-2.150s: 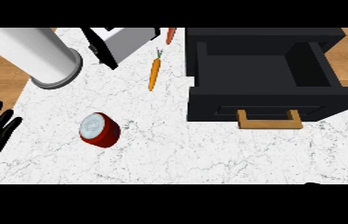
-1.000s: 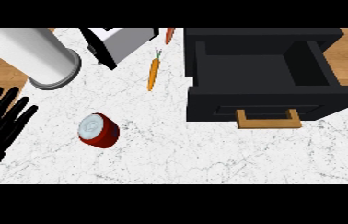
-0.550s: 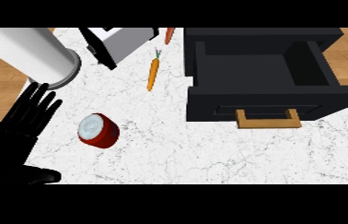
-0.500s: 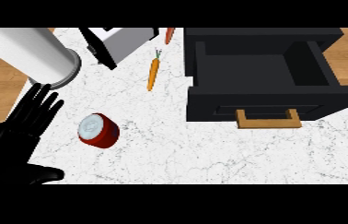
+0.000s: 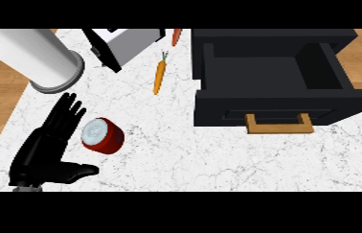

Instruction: Pick up the can, place it into the drawer and close the drawer

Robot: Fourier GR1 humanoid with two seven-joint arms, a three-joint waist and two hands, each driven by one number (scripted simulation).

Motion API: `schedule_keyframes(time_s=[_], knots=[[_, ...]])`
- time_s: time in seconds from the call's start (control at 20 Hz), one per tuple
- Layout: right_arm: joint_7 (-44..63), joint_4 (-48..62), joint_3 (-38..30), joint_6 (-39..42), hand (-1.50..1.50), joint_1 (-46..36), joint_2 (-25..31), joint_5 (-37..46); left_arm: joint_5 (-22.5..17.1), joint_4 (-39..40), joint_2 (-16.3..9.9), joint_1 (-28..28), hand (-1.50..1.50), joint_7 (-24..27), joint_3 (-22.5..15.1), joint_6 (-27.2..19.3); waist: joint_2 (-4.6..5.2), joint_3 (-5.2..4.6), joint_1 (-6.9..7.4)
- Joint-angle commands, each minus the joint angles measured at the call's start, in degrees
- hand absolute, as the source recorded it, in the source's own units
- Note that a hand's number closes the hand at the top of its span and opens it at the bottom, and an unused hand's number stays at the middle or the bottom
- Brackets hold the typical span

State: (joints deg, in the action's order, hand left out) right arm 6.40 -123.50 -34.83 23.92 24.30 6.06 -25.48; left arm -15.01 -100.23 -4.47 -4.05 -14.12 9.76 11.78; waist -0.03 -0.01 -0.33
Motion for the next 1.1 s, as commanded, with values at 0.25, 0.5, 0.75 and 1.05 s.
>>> schedule_keyframes(time_s=[0.25,0.5,0.75,1.05], knots=[[3.91,-3.78,-0.81,0.43,-1.5,-0.27,-2.36,-0.78,3.46,17.8,-1.91,2.67,-1.5,14.33,4.11,2.56,0.04,-0.03,-0.09],[-3.45,1.15,-4.14,8.35,-1.5,4.06,-4.15,-0.42,3.54,22.91,-3.28,2.25,-1.5,17.77,6.14,2.96,-0.01,0.0,-0.33],[1.24,0.07,-4.68,6.95,-1.5,0.42,-2.66,-1.43,7.49,30.56,-2.41,1.99,-1.5,25.06,4.66,2.58,0.02,-0.01,-0.02],[3.58,-3.42,-6.73,7.17,-1.5,1.82,-4.28,-3.92,7.83,41.29,-3.12,8.85,-1.5,28.68,5.09,2.65,0.01,-0.02,-0.25]])
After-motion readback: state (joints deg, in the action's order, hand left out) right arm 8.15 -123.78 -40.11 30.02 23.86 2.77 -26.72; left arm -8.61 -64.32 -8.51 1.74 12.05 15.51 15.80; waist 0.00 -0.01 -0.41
